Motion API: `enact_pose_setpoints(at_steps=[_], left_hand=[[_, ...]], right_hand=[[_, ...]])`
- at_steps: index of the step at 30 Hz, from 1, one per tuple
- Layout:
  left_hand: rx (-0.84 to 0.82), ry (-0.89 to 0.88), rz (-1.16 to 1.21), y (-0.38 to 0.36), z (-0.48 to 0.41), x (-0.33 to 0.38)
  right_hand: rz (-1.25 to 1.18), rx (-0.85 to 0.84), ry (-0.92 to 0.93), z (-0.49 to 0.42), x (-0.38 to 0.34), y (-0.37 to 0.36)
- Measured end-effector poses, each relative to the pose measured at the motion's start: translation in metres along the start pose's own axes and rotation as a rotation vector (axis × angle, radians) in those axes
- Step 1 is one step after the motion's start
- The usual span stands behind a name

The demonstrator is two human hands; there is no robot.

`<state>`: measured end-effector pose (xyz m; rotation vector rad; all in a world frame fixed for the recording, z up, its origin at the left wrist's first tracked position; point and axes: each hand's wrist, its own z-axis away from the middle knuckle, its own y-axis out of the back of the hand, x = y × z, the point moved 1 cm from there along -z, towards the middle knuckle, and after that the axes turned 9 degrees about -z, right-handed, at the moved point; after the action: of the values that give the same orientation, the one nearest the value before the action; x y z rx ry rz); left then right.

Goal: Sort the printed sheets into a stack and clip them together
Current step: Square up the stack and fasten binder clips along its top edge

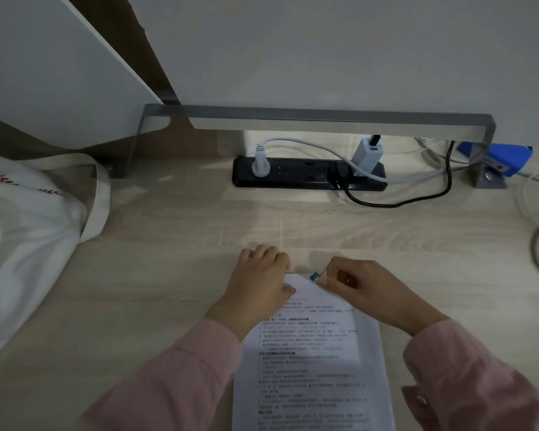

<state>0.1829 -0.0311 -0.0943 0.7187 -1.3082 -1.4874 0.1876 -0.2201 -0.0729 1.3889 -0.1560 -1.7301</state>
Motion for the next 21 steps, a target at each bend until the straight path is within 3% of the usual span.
enact_pose_setpoints(at_steps=[10,21], left_hand=[[-0.236,0.01,0.12,-0.002,-0.019,-0.004],[-0.144,0.027,0.424,0.007,-0.009,-0.006]], right_hand=[[0.26,-0.133,0.146,-0.027,-0.001,0.004],[0.325,-0.28,0.157,-0.044,-0.009,0.011]])
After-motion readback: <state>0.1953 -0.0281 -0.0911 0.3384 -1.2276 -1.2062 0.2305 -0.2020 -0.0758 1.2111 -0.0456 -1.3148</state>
